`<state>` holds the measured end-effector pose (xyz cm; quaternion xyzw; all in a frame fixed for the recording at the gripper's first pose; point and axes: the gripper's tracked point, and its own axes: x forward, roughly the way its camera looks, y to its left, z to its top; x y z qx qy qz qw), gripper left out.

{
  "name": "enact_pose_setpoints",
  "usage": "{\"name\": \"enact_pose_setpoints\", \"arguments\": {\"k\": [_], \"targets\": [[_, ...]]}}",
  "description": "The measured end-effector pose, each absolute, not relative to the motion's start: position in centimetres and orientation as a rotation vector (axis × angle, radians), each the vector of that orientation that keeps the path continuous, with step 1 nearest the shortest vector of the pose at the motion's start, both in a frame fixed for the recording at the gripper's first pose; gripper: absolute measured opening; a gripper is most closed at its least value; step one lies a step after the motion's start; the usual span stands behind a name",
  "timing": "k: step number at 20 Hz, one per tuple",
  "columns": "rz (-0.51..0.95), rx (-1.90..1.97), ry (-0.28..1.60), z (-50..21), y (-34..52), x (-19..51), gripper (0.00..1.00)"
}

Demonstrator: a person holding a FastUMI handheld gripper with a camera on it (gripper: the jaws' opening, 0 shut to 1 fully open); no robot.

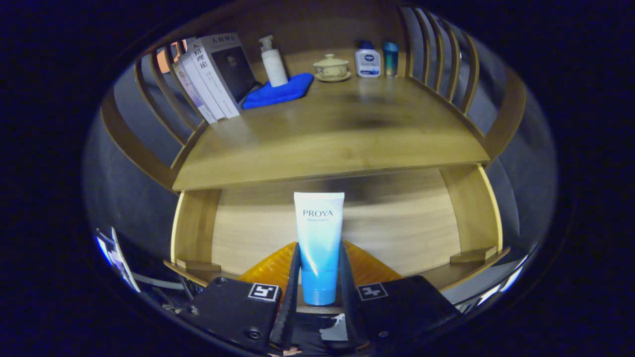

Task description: Pull open the drawer, take out the items inside it, and place them on the countertop above the cabinet.

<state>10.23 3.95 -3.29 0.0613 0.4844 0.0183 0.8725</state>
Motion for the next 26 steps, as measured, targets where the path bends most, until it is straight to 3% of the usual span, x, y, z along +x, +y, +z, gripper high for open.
{"name": "enact_pose_setpoints", "arguments": {"k": [11, 19, 26], "targets": [[0.002, 0.167, 0.971, 1.8, 4.4, 18.0, 0.44], [-0.032, 0.147, 0.909, 2.5, 3.3, 24.1, 0.44], [-0.056, 0.122, 0.973, 0.5, 3.0, 25.5, 0.46]]}}
